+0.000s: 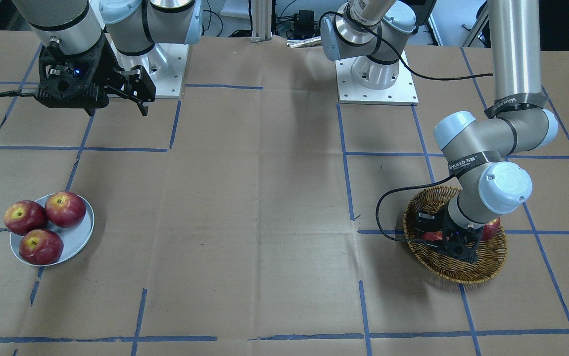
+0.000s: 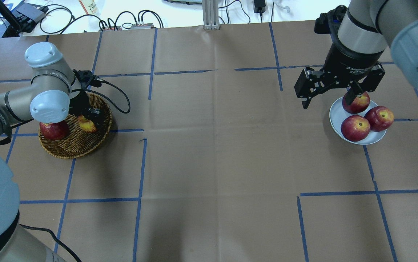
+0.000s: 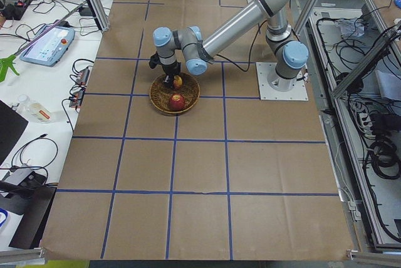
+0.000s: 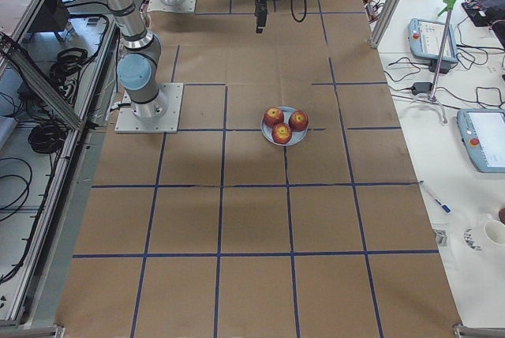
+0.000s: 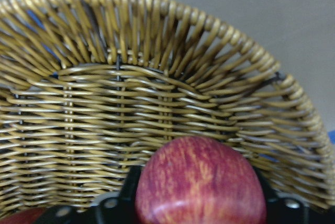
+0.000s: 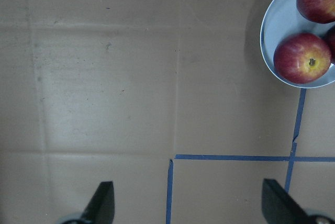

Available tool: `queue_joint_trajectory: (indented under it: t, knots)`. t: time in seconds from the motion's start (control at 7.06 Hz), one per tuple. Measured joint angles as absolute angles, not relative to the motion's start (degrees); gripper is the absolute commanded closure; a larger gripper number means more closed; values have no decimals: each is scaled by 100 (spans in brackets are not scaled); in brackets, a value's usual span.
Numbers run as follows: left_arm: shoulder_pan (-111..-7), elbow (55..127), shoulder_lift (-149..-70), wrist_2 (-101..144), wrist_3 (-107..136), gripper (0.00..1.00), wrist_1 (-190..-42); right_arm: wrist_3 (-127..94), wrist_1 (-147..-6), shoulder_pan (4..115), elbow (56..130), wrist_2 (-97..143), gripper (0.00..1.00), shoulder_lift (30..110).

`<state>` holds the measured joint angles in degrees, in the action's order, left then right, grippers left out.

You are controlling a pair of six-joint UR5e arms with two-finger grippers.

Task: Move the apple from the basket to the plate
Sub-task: 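Close the left gripper on the red-yellow apple and lift it, then carry the red-yellow apple with the left gripper toward the table center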

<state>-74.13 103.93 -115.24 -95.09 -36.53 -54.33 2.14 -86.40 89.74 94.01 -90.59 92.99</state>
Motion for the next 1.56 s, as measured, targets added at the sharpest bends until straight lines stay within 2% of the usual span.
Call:
queue_joint_trajectory:
  t: [0.57, 0.99, 1.28, 1.56]
  knots:
    - [-7812, 10247, -10922, -9490, -3204, 77, -5655, 194, -8640, 8974, 9401, -9034, 0, 9310]
    - [-9250, 10199, -10694, -9451, -1139, 77, -5872, 193, -8639, 8974, 9399, -9027, 0, 9316]
    - [-10187, 9895, -11116, -9144, 215, 77, -5877, 193, -8640, 8974, 9396, -9026, 0, 9316]
    - [-10940, 9205, -11928, -9144, 935, 77, -5847, 195, -8640, 8974, 9397, -9026, 0, 9311]
